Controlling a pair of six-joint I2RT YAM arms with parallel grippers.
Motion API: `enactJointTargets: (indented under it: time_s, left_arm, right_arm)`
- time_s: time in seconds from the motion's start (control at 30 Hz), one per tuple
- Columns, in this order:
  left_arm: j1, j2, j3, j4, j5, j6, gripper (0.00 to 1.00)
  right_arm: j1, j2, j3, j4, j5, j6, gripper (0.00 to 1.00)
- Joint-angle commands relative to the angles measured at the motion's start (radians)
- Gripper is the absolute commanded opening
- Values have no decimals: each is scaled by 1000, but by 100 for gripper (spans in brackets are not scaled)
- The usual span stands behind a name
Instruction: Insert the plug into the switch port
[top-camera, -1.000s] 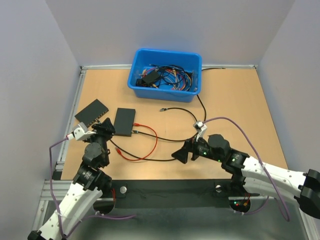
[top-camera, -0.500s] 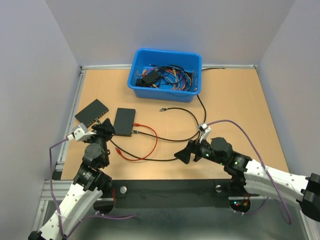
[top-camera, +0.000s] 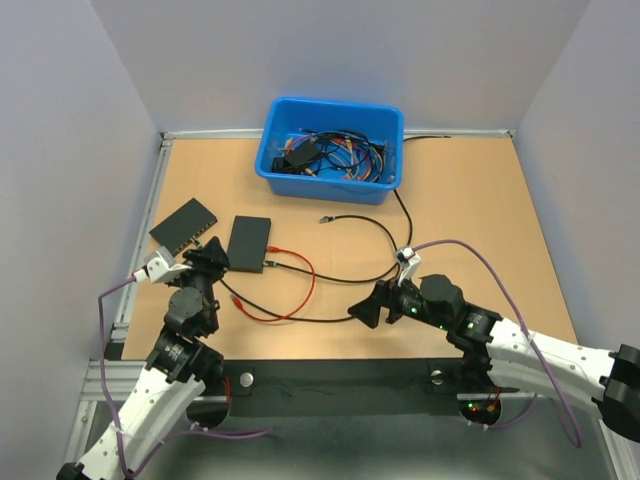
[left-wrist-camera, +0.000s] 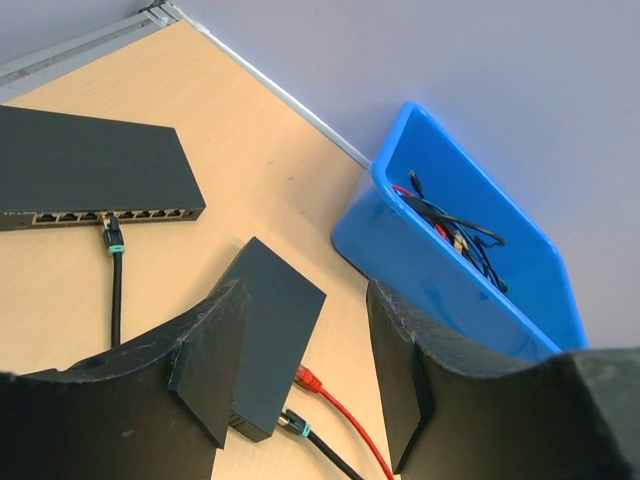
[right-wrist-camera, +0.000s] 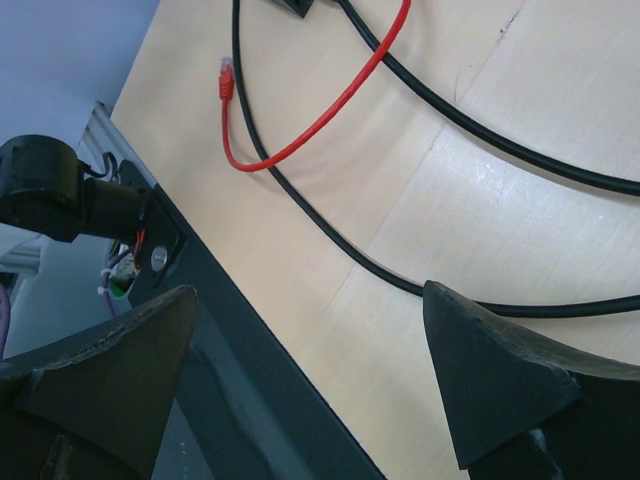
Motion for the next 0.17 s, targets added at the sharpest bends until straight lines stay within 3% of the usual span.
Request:
enactJointTargets:
  time_s: [0.0,0.13]
  left_arm:
    - [-4,-14,-9,24,-18,26,61]
    - [-4,-14,-9,24,-15,29,62]
  right_arm:
    - [4,-6,-18,46,7,-2,99]
    - [4,-17,-9,44,13,-6,99]
